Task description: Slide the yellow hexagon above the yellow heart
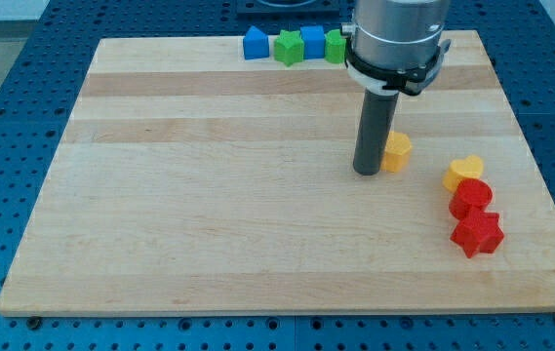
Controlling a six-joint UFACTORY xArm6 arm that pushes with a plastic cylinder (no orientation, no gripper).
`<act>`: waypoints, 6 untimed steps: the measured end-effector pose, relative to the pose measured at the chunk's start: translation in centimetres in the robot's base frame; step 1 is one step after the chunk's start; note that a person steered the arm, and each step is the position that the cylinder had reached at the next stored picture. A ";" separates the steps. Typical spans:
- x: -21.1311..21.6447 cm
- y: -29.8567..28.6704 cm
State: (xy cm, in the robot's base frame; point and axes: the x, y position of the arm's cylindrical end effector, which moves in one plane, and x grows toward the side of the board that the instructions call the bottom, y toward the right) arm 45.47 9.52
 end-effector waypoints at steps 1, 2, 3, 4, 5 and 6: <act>-1.8 4.1; -2.4 5.4; -2.4 2.1; -4.5 -2.5; -7.8 -1.0; -7.4 3.9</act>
